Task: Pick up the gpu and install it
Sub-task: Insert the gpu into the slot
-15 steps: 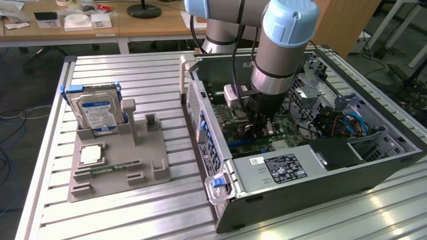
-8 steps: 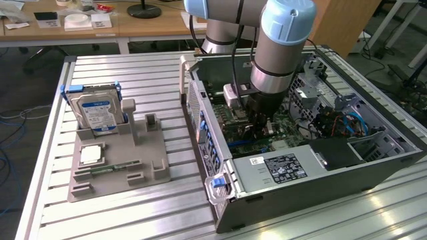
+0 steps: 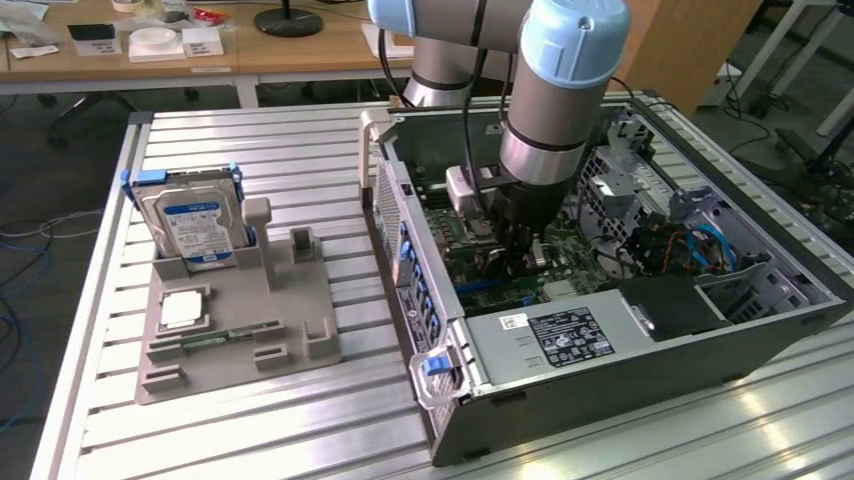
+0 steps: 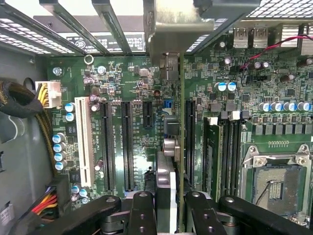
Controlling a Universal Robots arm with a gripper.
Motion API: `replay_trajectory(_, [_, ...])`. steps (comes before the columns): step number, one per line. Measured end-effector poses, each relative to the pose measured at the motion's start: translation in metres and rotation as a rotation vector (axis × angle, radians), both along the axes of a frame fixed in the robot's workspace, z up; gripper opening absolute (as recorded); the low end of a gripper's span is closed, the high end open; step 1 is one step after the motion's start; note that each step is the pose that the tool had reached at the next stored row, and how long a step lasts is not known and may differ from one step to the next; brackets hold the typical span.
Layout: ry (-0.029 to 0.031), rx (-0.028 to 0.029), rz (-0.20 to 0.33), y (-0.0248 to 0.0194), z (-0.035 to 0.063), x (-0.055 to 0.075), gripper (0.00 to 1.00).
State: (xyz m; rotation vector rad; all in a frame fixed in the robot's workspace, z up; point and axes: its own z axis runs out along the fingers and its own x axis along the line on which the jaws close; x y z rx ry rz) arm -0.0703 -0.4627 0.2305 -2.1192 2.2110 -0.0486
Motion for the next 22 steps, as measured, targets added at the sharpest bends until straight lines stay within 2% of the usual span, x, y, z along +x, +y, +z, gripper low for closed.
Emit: replay_trajectory(22, [-0.0001,0.0002,0.0,0.0002,-0.007,-0.011,0.28])
